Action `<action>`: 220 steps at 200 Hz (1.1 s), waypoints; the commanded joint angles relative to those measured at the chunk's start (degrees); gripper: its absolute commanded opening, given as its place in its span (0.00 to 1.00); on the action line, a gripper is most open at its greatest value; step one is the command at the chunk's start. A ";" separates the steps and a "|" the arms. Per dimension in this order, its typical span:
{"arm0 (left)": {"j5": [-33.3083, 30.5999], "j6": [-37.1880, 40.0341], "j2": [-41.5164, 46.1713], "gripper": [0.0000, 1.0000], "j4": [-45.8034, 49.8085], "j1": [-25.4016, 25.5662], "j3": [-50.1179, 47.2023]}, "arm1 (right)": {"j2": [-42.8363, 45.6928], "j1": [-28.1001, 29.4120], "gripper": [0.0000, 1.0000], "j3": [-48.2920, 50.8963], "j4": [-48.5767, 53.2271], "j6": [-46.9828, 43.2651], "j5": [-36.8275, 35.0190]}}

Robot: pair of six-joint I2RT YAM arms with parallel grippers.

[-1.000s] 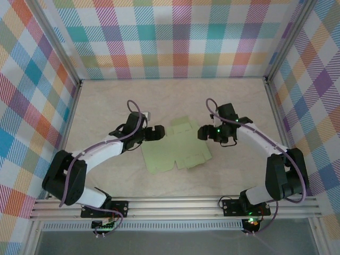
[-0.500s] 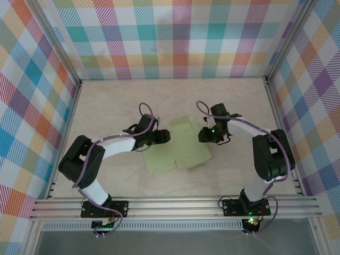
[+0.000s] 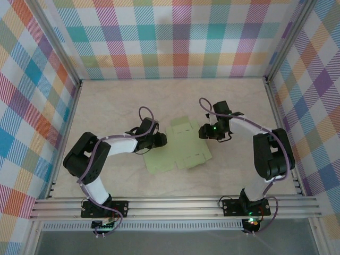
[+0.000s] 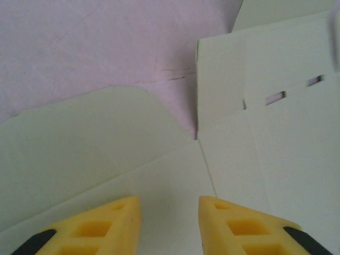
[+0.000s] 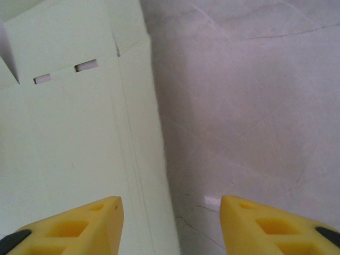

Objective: Fold the paper box

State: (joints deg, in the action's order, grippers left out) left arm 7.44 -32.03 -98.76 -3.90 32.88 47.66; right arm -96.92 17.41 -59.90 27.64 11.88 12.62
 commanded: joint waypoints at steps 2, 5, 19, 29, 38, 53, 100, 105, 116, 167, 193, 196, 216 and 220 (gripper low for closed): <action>-0.47 -0.52 -1.50 0.32 -1.12 0.25 -1.03 | -1.15 -0.09 0.43 0.53 -1.37 0.15 3.69; -0.56 -0.54 -1.52 0.32 -1.04 0.25 -1.03 | -1.29 -0.09 0.41 0.44 -1.44 0.16 3.91; -1.00 -0.49 -1.67 0.28 -0.63 0.25 -0.91 | -1.86 -0.09 0.36 0.35 -1.83 0.60 5.08; -1.03 -0.57 -1.83 0.27 -0.49 0.25 -0.90 | -1.94 0.12 0.32 0.31 -2.04 0.70 5.80; -0.94 -0.54 -1.96 0.26 -0.43 0.25 -0.92 | -1.76 0.35 0.28 0.22 -1.87 0.69 5.71; -0.87 -0.76 -2.02 0.26 -0.49 0.25 -0.90 | -1.39 0.76 0.22 0.07 -1.53 0.66 4.83; -0.67 -1.12 -1.96 0.27 -0.49 0.25 -0.85 | -1.50 1.48 0.10 0.27 -0.60 -0.92 1.74; -0.61 -1.15 -1.91 0.27 -0.50 0.25 -0.81 | -1.57 1.56 0.08 0.22 -0.33 -1.12 1.37; -0.35 -1.17 -2.05 0.27 -0.72 0.25 -0.82 | -1.70 1.98 0.05 -0.11 0.35 -1.39 -0.35; 0.11 -1.53 -1.62 0.29 -1.20 0.25 -0.92 | -2.11 10.61 0.00 -2.52 4.25 3.89 -29.26; -0.02 -1.67 -1.66 0.29 -1.59 0.25 -1.11 | -4.47 16.81 0.00 -5.43 8.76 11.02 -42.79; 0.02 -1.75 -1.65 0.30 -1.63 0.25 -1.10 | -4.96 17.54 0.00 -5.93 9.35 11.67 -44.06; 0.27 -1.73 -2.05 0.31 -2.07 0.23 -1.14 | -9.33 21.61 0.00 -10.12 14.33 15.65 -51.01; 0.42 -1.80 -2.08 0.31 -2.12 0.25 -1.05 | -10.12 22.36 0.00 -10.97 15.07 16.16 -51.96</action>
State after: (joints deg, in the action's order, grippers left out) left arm 8.12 -33.47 -99.70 -6.76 32.88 47.66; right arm -102.54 36.62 -66.70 34.20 20.47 -22.74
